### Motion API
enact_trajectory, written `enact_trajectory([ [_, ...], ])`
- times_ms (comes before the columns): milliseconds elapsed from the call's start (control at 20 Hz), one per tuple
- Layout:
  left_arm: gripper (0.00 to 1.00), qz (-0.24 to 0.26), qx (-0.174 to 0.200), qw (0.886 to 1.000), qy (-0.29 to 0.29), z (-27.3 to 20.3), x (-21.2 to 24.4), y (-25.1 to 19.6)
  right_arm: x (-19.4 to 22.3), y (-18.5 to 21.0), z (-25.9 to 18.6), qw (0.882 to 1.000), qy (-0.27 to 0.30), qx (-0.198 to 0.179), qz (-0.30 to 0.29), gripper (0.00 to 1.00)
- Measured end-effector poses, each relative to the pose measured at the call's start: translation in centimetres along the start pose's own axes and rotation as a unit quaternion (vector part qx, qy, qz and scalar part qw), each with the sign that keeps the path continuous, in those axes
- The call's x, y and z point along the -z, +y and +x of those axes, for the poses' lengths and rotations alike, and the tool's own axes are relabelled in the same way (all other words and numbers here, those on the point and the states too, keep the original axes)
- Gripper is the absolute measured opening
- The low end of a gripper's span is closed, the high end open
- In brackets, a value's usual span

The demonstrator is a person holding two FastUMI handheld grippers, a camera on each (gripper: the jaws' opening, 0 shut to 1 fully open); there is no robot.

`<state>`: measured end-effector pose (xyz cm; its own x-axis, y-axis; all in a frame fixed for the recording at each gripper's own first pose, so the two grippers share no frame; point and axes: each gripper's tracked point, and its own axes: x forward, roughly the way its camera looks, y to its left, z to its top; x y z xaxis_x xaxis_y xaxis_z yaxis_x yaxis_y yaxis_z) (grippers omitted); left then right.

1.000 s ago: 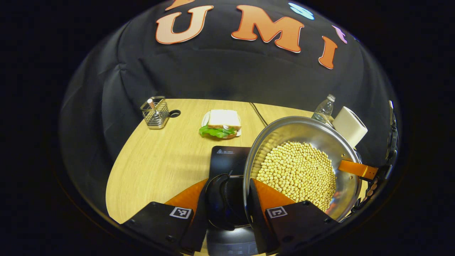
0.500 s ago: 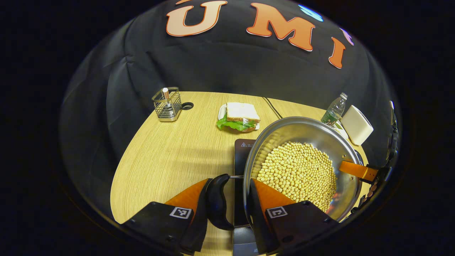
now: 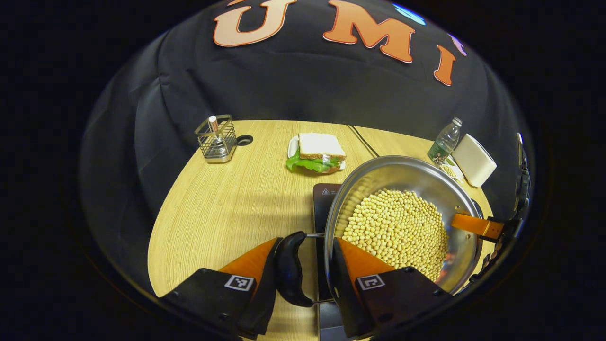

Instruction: First push the handle of the pot to place it horizontally, then grasp the pot with both hands and set it on the induction cooktop.

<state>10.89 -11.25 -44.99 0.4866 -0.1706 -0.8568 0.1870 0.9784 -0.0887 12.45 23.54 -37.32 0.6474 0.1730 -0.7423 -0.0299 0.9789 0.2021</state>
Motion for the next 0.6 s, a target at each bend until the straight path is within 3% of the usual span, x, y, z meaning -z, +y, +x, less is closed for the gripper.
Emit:
enact_trajectory([
  [50,0.63,-0.003,0.002,1.000,-0.005,-0.1,-0.2,0.0,-0.4,0.3,-0.4,1.000,-0.009,-0.005,0.001,0.59],
  [150,0.76,0.008,-0.013,0.999,-0.051,-2.1,-2.6,0.5,-1.7,0.3,-1.3,0.999,-0.029,-0.011,-0.011,0.67],
  [200,0.84,0.020,-0.021,0.997,-0.074,-3.7,-4.0,0.6,-2.4,0.2,-1.9,0.999,-0.039,-0.009,-0.021,0.76],
  [300,0.92,0.035,-0.031,0.992,-0.117,-7.4,-6.9,-0.2,-3.9,0.2,-3.7,0.997,-0.062,-0.008,-0.040,0.90],
  [400,0.94,0.043,-0.041,0.984,-0.168,-10.1,-9.5,-0.5,-5.8,0.5,-6.1,0.995,-0.087,-0.016,-0.050,0.94],
  [450,1.00,0.046,-0.054,0.979,-0.191,-12.0,-11.0,-0.5,-6.9,0.3,-7.4,0.993,-0.102,-0.017,-0.056,0.93],
  [600,1.00,0.043,-0.060,0.960,-0.272,-18.7,-15.3,-1.4,-10.7,-0.8,-11.8,0.985,-0.155,-0.013,-0.074,0.94],
])
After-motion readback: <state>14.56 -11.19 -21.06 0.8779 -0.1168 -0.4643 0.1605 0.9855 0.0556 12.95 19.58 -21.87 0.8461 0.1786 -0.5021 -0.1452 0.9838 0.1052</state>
